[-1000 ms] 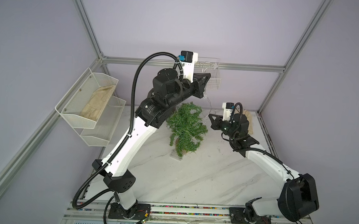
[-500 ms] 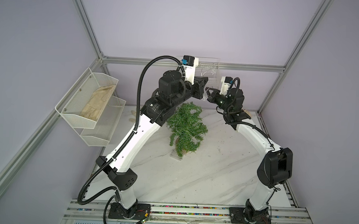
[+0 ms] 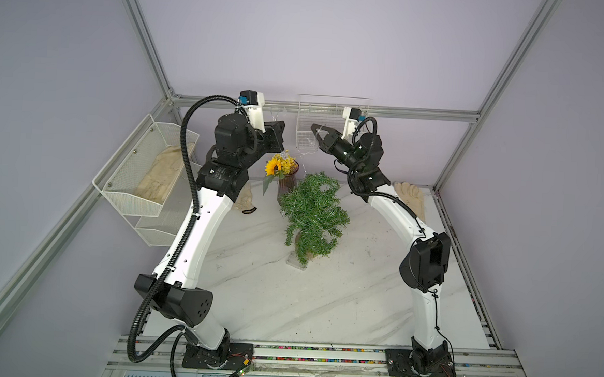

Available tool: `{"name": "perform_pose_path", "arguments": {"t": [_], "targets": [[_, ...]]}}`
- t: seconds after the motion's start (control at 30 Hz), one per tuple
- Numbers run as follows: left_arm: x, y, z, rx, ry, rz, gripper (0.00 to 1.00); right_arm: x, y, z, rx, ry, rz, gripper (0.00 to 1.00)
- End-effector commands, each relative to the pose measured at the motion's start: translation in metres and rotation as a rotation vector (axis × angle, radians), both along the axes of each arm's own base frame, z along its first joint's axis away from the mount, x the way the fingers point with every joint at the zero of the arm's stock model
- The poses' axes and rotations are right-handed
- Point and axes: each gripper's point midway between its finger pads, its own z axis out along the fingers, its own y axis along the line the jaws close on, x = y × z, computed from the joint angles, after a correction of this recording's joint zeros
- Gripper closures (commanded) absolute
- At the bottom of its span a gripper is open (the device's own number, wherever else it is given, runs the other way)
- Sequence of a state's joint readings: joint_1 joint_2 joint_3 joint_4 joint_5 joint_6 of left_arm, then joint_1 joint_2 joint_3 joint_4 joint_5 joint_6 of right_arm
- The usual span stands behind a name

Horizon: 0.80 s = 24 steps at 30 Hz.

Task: Remove string lights from the small christmas tree
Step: Remove the light string from the Christmas tree.

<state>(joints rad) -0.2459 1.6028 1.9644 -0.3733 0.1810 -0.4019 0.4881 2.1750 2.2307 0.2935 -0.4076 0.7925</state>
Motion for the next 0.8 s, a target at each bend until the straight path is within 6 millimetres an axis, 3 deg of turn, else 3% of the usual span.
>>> {"name": "perform_pose_path", "arguments": {"t": [0.0,0.07,0.33,0.5,0.77], "targets": [[-0.011,0.006,0.001,0.055,-0.075,-0.053,1.00,-0.025,0.021,0.026,0.029,-0.052,0.087,1.00],[-0.012,0.011,-0.008,0.085,-0.107,-0.060,0.99,-0.030,0.027,0.028,0.033,-0.059,0.103,1.00],[-0.013,-0.012,-0.044,0.094,-0.141,-0.261,0.92,-0.037,0.031,0.032,0.030,-0.071,0.115,1.00],[-0.011,-0.006,-0.054,-0.019,-0.157,-0.322,0.88,-0.041,0.031,0.033,0.020,-0.074,0.116,1.00],[0.006,-0.016,-0.079,-0.086,-0.098,-0.396,0.88,-0.041,0.033,0.029,0.010,-0.065,0.123,1.00]]}}
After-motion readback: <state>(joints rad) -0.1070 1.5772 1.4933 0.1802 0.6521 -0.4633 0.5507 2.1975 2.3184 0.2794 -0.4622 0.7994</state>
